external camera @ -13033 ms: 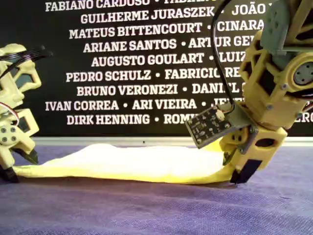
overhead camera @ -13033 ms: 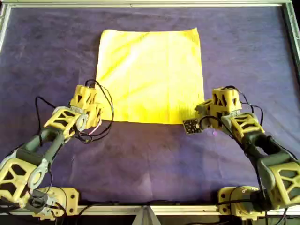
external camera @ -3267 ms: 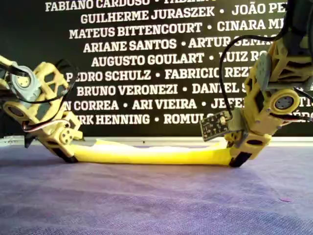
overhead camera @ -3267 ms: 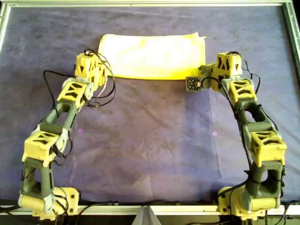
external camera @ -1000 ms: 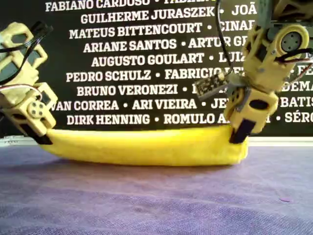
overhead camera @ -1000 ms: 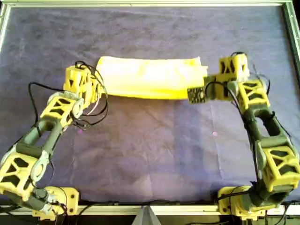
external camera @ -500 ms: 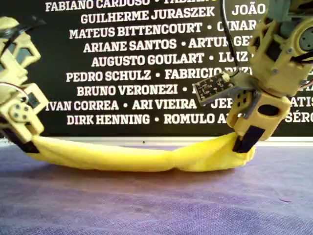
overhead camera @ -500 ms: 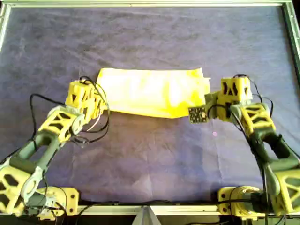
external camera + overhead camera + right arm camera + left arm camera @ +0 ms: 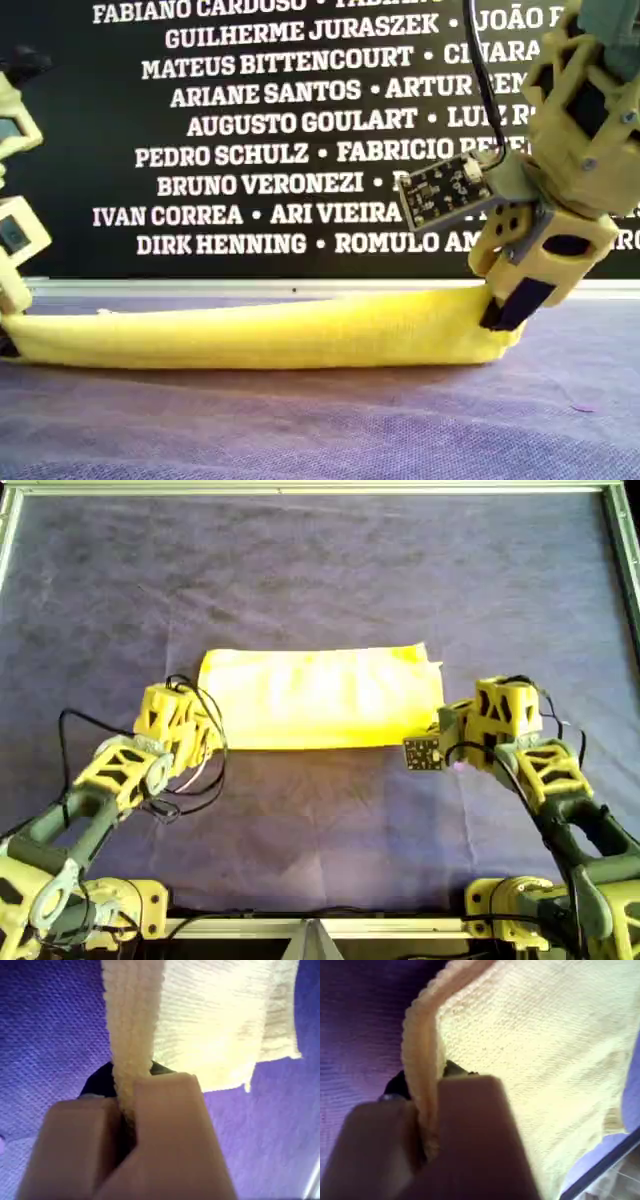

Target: Fold a cloth

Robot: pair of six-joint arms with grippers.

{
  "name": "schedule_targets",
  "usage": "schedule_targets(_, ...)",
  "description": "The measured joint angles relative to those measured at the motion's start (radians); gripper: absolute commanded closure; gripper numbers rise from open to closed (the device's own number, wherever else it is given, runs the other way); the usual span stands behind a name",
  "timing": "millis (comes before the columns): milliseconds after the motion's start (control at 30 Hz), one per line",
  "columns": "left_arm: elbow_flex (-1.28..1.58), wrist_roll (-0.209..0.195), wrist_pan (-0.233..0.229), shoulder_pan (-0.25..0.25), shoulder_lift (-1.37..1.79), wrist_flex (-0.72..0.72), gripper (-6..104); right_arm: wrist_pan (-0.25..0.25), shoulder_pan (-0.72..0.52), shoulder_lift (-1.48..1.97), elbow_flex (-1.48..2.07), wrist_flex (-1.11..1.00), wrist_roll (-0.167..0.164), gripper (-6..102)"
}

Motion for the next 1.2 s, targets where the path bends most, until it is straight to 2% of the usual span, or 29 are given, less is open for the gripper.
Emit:
schedule_targets(267,0.052,0.003,-0.006,0.000,0.037,0.000,53,0.000,-0.002,0.031,0.161,-0.089,0.000,56)
schedule_targets(367,0.094,0.003,-0.008,0.000,0.092,0.000,45,0.000,-0.005,0.106,0.221,-0.089,0.000,46)
schedule_targets(433,0.126,0.003,-0.008,0.000,0.144,0.002,43,0.000,-0.011,0.176,0.262,-0.089,0.000,42)
schedule_targets(900,0.555,0.003,-0.021,0.000,0.868,0.002,44,0.005,-0.011,0.764,0.620,-0.089,0.000,40)
schedule_targets(1100,0.695,0.003,-0.021,0.000,1.220,0.002,44,0.005,-0.011,0.850,0.727,-0.089,0.000,40)
schedule_targets(1200,0.699,0.003,-0.021,0.000,1.279,0.002,43,0.005,-0.011,0.859,0.730,-0.089,0.000,40)
